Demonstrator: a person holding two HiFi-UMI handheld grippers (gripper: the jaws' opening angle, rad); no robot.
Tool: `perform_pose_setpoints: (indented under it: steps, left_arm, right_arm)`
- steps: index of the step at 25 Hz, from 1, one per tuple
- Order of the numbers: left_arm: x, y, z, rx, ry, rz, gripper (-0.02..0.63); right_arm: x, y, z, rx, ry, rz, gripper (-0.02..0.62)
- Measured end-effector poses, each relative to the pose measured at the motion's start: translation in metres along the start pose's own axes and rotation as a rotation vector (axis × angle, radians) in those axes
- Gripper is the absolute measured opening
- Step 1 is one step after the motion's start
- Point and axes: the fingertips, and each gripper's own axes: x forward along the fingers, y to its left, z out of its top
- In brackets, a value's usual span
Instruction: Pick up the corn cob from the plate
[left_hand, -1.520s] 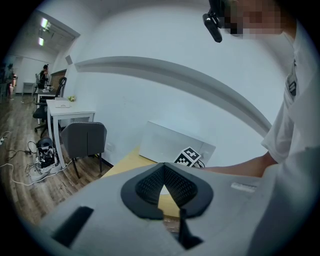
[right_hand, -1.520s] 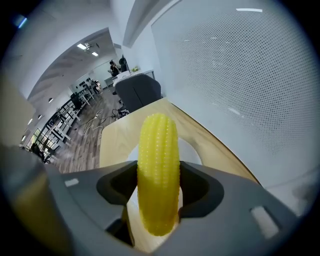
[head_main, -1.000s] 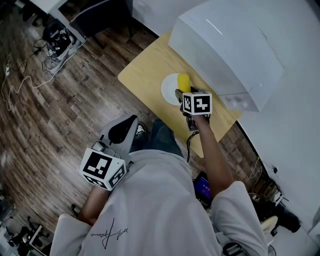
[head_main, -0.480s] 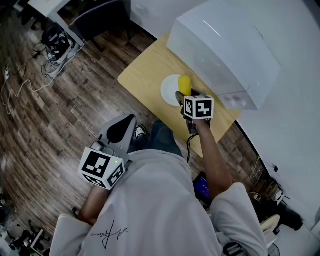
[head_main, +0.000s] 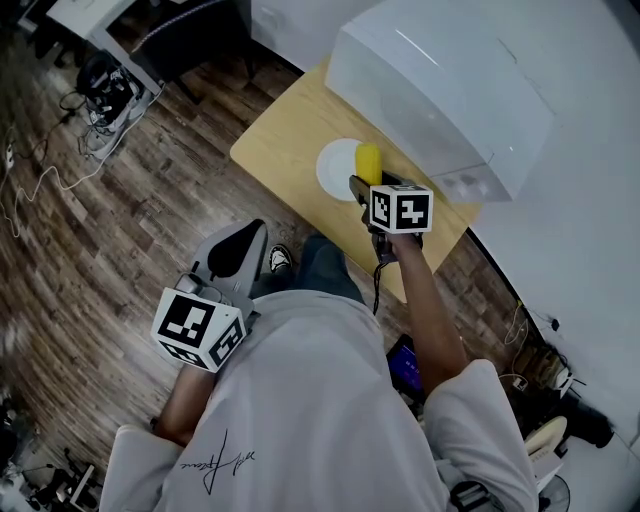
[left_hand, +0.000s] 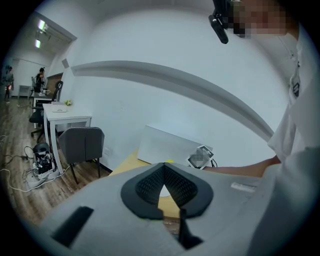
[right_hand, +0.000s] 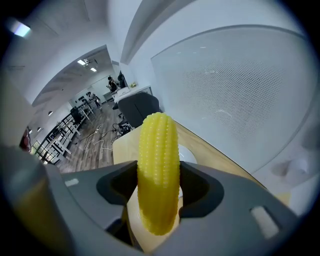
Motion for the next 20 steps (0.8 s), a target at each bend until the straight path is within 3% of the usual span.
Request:
perform_pose_setpoints:
  steps: [20]
  left_arm:
    - [-0.006,-0.004,0.0,0.004,-0.024,-0.028,-0.006]
  right_arm:
    - [-0.039,0.023,0.0,0.019,-0.09,0.024,0.262]
